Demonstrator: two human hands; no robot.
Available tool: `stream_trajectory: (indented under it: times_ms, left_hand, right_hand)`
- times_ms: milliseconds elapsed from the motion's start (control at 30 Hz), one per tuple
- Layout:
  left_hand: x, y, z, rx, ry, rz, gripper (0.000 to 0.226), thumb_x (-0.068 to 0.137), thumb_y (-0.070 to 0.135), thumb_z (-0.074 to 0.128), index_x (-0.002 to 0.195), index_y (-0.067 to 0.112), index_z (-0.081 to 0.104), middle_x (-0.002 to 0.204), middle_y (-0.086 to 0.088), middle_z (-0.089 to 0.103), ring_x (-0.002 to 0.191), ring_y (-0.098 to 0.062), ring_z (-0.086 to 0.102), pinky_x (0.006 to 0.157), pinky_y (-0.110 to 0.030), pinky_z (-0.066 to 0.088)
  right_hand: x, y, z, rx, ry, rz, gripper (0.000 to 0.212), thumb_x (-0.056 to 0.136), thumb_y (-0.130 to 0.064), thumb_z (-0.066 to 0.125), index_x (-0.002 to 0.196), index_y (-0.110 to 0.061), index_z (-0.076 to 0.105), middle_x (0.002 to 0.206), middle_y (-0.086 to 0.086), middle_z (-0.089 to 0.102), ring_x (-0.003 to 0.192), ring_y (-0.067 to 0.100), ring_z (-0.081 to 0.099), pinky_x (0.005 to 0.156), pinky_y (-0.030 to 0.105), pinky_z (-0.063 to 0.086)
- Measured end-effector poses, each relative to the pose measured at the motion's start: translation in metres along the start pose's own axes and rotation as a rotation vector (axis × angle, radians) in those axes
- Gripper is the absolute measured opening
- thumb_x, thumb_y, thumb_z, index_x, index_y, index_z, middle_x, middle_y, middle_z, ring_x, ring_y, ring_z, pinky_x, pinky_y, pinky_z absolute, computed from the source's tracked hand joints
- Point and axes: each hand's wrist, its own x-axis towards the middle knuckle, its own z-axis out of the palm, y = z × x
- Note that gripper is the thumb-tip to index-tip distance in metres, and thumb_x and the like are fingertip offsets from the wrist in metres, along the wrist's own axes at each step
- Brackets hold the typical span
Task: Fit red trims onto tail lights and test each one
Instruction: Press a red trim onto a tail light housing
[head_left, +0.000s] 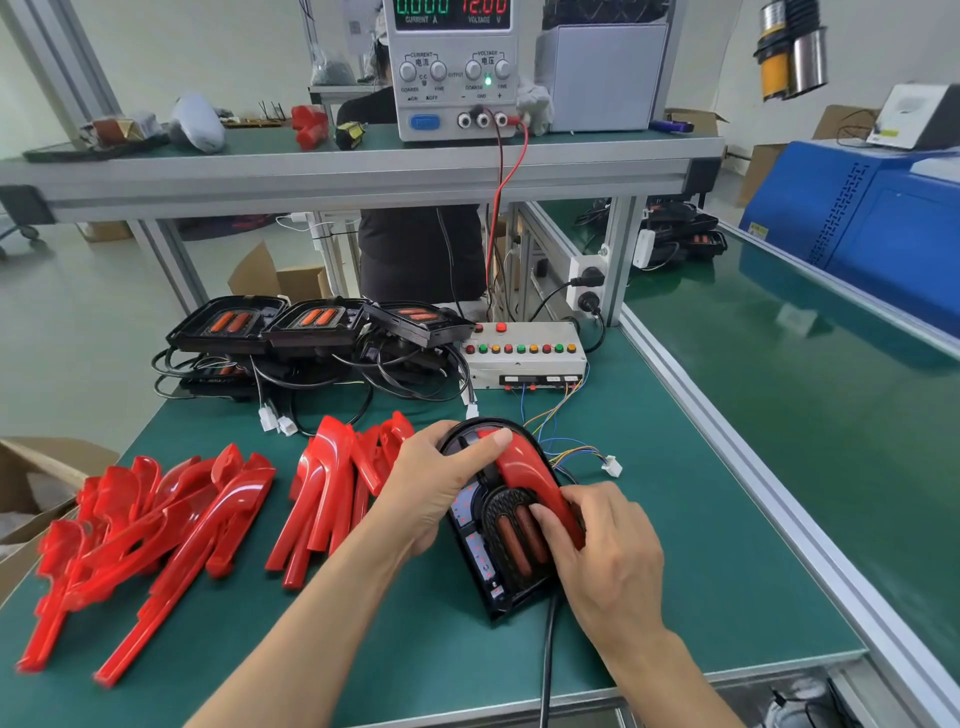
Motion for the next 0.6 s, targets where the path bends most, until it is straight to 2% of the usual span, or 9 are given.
stream_trajectory:
  times_ms: [167,267,500,600]
  left_hand:
    - [-0.006,0.000,-0.002,-0.034,0.003,-0.045,0.051,0.069,0.027,0.093,0.105,-0.001,0.070,0.099,-0.017,0.077,0.088,-0.024,0.072,0.088,-0.039,0.058]
    - [-0.011,-0.001,-0.002,-0.103,-0.004,-0.083,0.058,0.063,0.028,0.092,0.106,-0.004,0.069,0.096,-0.018,0.077,0.084,-0.025,0.073,0.077,-0.035,0.059]
    - [-0.023,-0.008,-0.003,-0.192,0.045,-0.121,0.022,0.080,0.010,0.081,0.098,0.002,0.070,0.087,-0.013,0.076,0.075,-0.021,0.074,0.066,-0.027,0.058]
    - [-0.025,-0.005,-0.004,-0.173,0.059,-0.137,0.019,0.080,0.010,0.082,0.093,0.005,0.070,0.084,-0.011,0.076,0.073,-0.021,0.073,0.065,-0.027,0.057]
  right_hand:
    - [0.001,0.001,-0.001,0.069,-0.071,0.020,0.032,0.096,-0.046,0.061,0.094,-0.015,0.066,0.089,-0.005,0.060,0.067,0.023,0.055,0.063,0.039,0.049]
    - [0.004,0.000,0.000,0.083,-0.062,0.008,0.032,0.096,-0.046,0.061,0.093,-0.015,0.066,0.088,-0.004,0.060,0.067,0.023,0.056,0.062,0.040,0.049]
    - [0.010,0.010,-0.004,0.001,-0.070,-0.208,0.026,0.098,-0.038,0.066,0.092,-0.013,0.070,0.086,0.000,0.060,0.071,0.022,0.049,0.063,0.039,0.045]
    - [0.010,0.011,-0.004,-0.007,-0.076,-0.252,0.025,0.098,-0.036,0.068,0.093,-0.011,0.071,0.086,0.000,0.061,0.071,0.023,0.052,0.064,0.038,0.044]
